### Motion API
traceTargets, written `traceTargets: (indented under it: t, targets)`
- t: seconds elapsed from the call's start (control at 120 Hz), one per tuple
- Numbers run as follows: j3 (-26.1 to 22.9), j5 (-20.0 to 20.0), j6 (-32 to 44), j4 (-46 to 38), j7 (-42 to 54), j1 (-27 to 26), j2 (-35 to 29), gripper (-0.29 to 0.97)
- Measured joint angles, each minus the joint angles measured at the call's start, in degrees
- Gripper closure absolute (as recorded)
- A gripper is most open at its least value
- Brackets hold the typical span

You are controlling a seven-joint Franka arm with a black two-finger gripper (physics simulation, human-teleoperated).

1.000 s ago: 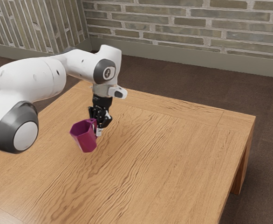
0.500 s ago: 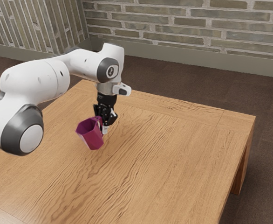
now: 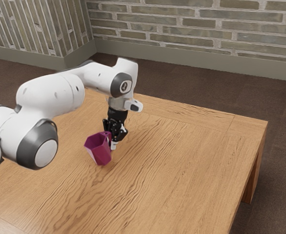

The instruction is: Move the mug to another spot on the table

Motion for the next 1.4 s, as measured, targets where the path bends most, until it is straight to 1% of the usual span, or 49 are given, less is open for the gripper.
traceTargets:
  t: [0.442, 0.558, 0.675, 0.867, 1.067, 1.175, 1.267, 1.325, 1.4]
  targets:
    - [-0.05, -0.01, 0.21, -0.05, -0.2, -0.03, 1.24, 0.7]
    - [-0.08, -0.08, 0.35, -0.23, -0.22, -0.03, 1.36, 0.67]
    - [-0.1, -0.35, 0.47, -0.5, -0.23, -0.02, 1.37, 0.59]
    - [-0.26, -0.59, 1.47, -0.75, -0.17, -0.01, 1.33, 0.37]
    - [-0.12, -1.73, 4.69, -0.7, 0.52, 0.41, 0.11, 0.19]
    - [0.11, -2.04, 5.86, -0.68, 1.07, 0.93, -2.44, 0.12]
    - [0.05, -2.14, 6.41, -1.22, 1.52, 1.06, -7.22, 0.08]
    - [-0.32, -2.17, 6.77, -3.61, 1.76, 0.62, -12.01, 0.06]
    - [-1.84, -2.14, 8.5, -11.96, 1.96, 0.3, -21.69, 0.04]
